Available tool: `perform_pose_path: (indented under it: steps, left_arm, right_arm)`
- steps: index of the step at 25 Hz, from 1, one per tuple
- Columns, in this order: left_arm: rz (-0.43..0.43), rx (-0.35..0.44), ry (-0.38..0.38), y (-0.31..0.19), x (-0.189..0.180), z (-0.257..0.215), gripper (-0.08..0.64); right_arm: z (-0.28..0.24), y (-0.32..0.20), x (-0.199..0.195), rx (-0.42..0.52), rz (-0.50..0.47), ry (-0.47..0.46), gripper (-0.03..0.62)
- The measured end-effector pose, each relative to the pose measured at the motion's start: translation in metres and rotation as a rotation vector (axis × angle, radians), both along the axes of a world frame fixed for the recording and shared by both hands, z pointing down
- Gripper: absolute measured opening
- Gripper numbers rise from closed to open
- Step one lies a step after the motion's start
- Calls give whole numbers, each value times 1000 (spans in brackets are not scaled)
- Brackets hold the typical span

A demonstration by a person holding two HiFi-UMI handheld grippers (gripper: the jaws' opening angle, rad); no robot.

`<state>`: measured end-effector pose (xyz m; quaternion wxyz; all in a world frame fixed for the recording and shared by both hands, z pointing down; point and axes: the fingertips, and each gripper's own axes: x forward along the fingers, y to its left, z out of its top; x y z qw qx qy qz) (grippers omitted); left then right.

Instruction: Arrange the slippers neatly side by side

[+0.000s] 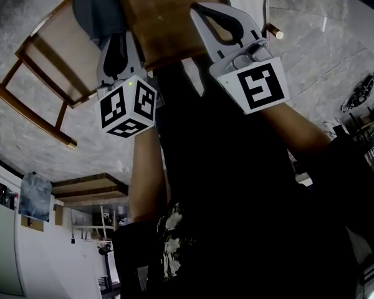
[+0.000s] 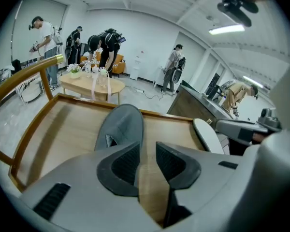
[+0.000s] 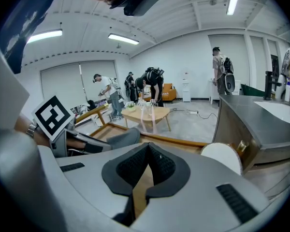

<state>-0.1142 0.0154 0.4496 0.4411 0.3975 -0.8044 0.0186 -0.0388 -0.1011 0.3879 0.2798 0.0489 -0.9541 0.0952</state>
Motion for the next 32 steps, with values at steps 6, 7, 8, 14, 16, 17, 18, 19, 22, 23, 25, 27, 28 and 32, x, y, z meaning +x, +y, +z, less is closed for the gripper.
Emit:
perform_pose_path:
  steps: [6, 7, 8, 14, 16, 17, 18, 19, 22, 23, 25, 27, 28, 32]
  left_arm:
    - [44, -24, -58, -8, -4, -2, 103]
    - [53, -30, -77, -11, -9, -3, 103]
    - [67, -35, -96, -15, -15, -3, 103]
    - [161, -96, -81, -30, -32, 30, 121]
    - [168, -117, -65, -25, -29, 40, 121]
    - [169, -121, -60, -22, -27, 43, 120]
    - [175, -124, -58, -18, -25, 45, 117]
    - [186, -128, -59, -13, -23, 48, 112]
    - [216, -136, -71, 2, -26, 50, 101]
    - [215, -134, -69, 5, -28, 50, 101]
    - [208, -129, -64, 7, -29, 52, 101]
    - [216, -126, -60, 7, -27, 53, 101]
    - [224, -125, -60, 6, -26, 53, 101]
    - [237, -122, -74, 3, -23, 50, 106]
  right_arm:
    - [0, -7, 7, -5, 8, -8, -2]
    - [1, -9, 9, -7, 12, -6, -2]
    - [2, -12, 10, -7, 17, -3, -2]
    - [4, -20, 19, 12, 38, 14, -2]
    - [3, -21, 25, 10, 47, 19, -2]
    - [3, -23, 27, 10, 53, 22, -2]
    - [3, -23, 28, 12, 58, 25, -2]
    - [4, -23, 28, 14, 61, 27, -2]
    - [6, -12, 22, 11, 61, 26, -2]
    - [7, -9, 21, 7, 59, 25, -2]
    - [9, -5, 21, -1, 58, 24, -2]
    - [10, -3, 22, -6, 59, 25, -2]
    - [10, -2, 22, -6, 58, 25, -2]
    - [8, -2, 18, 6, 51, 14, -2]
